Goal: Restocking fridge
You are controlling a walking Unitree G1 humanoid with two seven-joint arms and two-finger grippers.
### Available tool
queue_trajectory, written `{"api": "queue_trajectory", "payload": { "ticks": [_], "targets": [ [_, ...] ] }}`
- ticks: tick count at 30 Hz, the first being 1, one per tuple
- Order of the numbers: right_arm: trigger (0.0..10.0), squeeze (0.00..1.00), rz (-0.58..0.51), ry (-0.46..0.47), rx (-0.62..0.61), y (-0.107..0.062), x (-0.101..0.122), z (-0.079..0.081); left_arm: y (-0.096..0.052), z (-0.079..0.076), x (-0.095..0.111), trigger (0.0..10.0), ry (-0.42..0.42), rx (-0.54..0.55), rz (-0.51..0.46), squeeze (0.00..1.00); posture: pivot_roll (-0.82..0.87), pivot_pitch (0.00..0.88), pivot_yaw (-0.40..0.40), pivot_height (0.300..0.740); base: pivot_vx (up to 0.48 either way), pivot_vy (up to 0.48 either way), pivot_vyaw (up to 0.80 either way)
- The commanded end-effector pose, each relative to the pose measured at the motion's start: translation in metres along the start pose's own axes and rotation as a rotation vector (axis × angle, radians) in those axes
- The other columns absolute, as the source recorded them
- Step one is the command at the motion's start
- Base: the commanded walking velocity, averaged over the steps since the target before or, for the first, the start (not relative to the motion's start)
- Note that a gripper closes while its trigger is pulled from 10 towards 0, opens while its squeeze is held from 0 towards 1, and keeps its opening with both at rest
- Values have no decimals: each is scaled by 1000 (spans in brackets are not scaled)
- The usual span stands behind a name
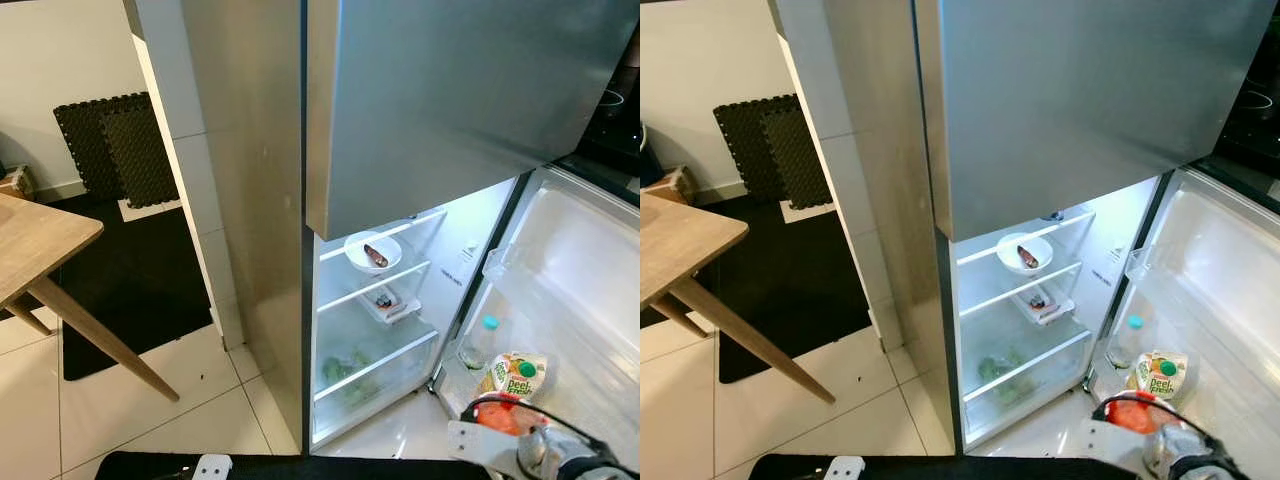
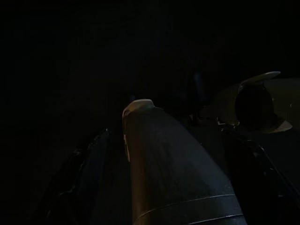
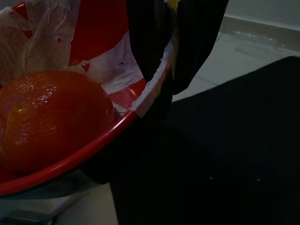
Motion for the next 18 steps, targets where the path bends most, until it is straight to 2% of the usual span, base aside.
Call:
{"api": "queue_trajectory", "payload": {
  "ticks": [1,3,4,8,9,12,13,16,18],
  "targets": [
    [10000,0,-16,1,-49,3,8,0,-3,9,0,10000,17,23,8,0,-64,0,-2,740,0,0,0],
    [10000,0,-46,58,-73,8,17,8,-3,9,1,10000,19,24,6,0,-64,0,0,740,0,0,0],
    [10000,0,-46,58,-73,8,17,8,-3,9,1,10000,19,24,6,0,-64,0,0,740,0,0,0],
    [10000,0,-120,115,-65,18,41,34,-3,10,2,10000,25,26,3,0,-61,0,2,740,0,0,0],
    [10000,0,-120,115,-65,18,41,34,-3,10,2,10000,25,26,3,0,-61,0,2,740,0,0,0],
    [10000,0,-128,89,-29,24,50,57,-3,9,1,10000,33,25,7,0,-57,0,3,740,0,0,0],
    [10000,0,-128,89,-29,24,50,57,-3,9,1,10000,33,25,7,0,-57,0,3,740,0,0,0],
    [10000,0,-127,86,-15,27,54,71,-3,9,1,10000,31,21,9,0,-55,0,6,740,0,0,0],
    [10000,0,-130,107,-18,27,54,72,-2,8,0,10000,31,21,10,0,-55,0,8,740,0,0,0]
  ]
}}
Point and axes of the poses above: a point about 5 cm out from each wrist's last joint towards the gripper, its own y axis pointing out of the wrist towards the gripper, its own x axis along the axis of the wrist's last joint, z = x × y, the point moved 6 cm from there along y, pointing out of the wrist towards the gripper, and after that the axes turned 10 degrees about -y, right-handed, at the moved point
